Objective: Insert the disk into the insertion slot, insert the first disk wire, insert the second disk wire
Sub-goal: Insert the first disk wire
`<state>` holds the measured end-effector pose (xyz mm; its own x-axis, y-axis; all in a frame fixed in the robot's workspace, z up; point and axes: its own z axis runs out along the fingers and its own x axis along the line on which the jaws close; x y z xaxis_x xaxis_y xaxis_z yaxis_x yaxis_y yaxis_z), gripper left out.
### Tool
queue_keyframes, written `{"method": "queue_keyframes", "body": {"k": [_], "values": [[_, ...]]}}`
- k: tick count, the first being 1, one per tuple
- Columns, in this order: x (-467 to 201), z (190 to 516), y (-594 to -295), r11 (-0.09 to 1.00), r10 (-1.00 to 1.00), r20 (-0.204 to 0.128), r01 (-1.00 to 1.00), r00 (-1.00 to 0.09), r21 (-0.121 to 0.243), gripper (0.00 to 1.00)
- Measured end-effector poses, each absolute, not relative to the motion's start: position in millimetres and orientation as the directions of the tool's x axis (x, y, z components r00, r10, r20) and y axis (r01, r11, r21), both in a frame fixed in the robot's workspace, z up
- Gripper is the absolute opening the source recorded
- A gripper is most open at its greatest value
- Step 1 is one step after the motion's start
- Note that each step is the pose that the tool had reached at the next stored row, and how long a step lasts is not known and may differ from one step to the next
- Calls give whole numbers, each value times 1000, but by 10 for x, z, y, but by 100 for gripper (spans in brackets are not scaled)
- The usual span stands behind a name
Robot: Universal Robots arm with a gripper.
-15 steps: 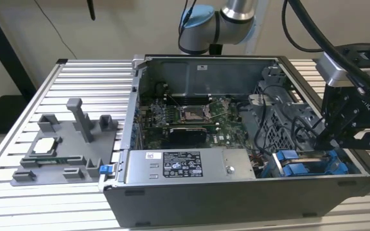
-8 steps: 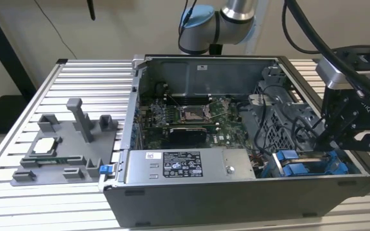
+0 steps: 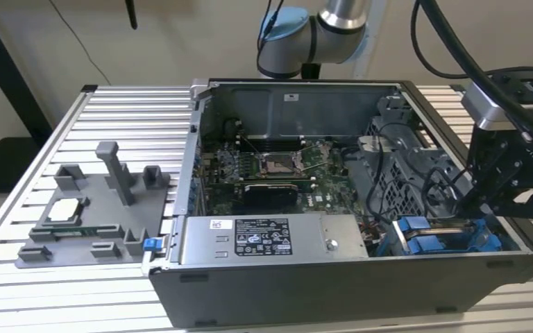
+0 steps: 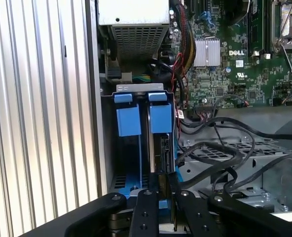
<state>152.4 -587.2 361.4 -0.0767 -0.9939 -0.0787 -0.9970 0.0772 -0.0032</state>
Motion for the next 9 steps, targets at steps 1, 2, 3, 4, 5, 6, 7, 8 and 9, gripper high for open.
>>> {"method": "queue_keyframes", "body": {"k": [1,2,3,4,5,6,7,8,9], "values": [[1525,3612,-5869,77,-994,-79,-997,-77,-3,0],[1525,3612,-5869,77,-994,-79,-997,-77,-3,0],[1525,3611,-5869,77,-994,-79,-997,-77,-3,0],[1525,3611,-5869,77,-994,-79,-997,-77,-3,0],[1525,3608,-5868,77,-994,-79,-997,-77,-3,0],[1526,3605,-5868,77,-994,-79,-997,-77,-3,0],[1528,3602,-5867,77,-994,-79,-997,-77,-3,0],[1531,3597,-5866,77,-994,-79,-997,-77,-3,0],[1535,3591,-5865,77,-994,-79,-997,-77,-3,0]]}}
